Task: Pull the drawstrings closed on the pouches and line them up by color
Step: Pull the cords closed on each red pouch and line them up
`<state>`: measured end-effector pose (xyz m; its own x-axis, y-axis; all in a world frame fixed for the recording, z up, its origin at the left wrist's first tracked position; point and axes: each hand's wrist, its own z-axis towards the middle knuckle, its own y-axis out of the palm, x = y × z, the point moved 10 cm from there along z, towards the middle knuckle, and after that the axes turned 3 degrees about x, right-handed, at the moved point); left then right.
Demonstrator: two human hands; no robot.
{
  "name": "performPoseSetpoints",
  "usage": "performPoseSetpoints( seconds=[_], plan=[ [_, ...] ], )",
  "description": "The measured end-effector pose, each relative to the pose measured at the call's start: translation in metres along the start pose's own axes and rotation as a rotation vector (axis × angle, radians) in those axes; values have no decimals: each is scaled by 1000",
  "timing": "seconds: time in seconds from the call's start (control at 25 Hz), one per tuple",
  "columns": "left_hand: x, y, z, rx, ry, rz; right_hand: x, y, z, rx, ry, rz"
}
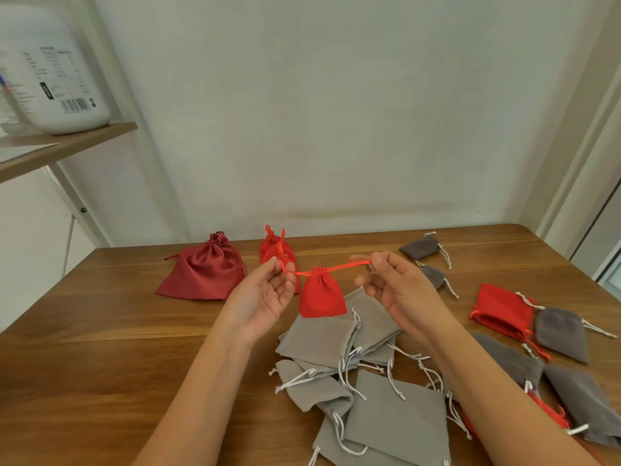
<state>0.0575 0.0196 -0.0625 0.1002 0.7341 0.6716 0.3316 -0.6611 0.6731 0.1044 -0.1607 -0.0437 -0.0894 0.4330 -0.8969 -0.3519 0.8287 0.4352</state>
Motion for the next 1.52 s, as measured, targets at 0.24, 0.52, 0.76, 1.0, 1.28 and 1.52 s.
performPoseSetpoints(
  seconds=[0.24,0.52,0.76,1.0,1.28,1.52],
  plan=[
    [-17,10,-4,-21,-65,-55,11,6,-4,83,182,364],
    [-13,17,-5,-24,13,-65,9,12,-6,36,114,316],
    [-15,22,-6,-72,23,-42,6,10,-4,53,52,246],
    [-17,16,-5,-44,91,456,20,19,-8,-100,143,-21],
    [-27,20,-15,-207,44,1022,18,31,-18,-294,99,-411],
    [-29,28,-21,-321,58,1177,0,21,-10,-244,9,-435]
  ],
)
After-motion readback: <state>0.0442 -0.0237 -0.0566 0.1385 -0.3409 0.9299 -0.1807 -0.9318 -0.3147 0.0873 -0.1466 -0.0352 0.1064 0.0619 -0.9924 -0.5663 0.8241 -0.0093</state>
